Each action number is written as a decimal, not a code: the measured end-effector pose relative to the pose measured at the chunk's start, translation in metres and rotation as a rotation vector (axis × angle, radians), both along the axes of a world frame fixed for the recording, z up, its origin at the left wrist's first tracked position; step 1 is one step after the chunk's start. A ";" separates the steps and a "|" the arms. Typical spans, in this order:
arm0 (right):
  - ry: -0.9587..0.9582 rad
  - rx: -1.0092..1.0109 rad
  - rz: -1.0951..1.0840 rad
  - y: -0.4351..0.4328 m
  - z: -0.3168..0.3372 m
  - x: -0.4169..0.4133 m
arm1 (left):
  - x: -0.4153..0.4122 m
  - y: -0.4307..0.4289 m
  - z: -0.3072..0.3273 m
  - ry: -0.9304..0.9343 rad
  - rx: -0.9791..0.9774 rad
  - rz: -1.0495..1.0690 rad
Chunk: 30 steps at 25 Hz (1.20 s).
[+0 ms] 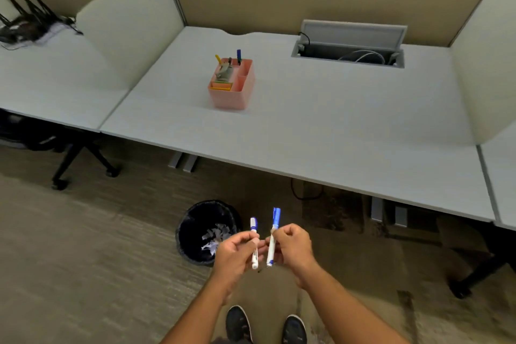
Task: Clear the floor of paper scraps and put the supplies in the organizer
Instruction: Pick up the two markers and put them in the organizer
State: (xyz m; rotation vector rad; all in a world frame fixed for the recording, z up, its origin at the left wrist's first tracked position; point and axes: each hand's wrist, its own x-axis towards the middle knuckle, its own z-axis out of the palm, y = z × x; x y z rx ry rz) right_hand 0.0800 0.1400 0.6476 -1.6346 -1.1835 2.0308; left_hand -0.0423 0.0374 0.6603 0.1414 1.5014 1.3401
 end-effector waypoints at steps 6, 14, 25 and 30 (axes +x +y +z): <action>-0.022 0.091 0.030 0.031 0.025 -0.034 | -0.031 0.027 0.004 0.178 -0.029 0.022; -0.153 0.273 0.167 0.104 0.042 -0.117 | -0.129 0.106 0.023 0.323 -0.088 -0.093; -0.122 0.423 0.085 0.188 0.079 -0.233 | -0.234 0.212 0.056 0.509 -0.084 -0.027; -0.096 0.518 0.050 0.247 0.100 -0.277 | -0.276 0.268 0.075 0.664 -0.090 -0.005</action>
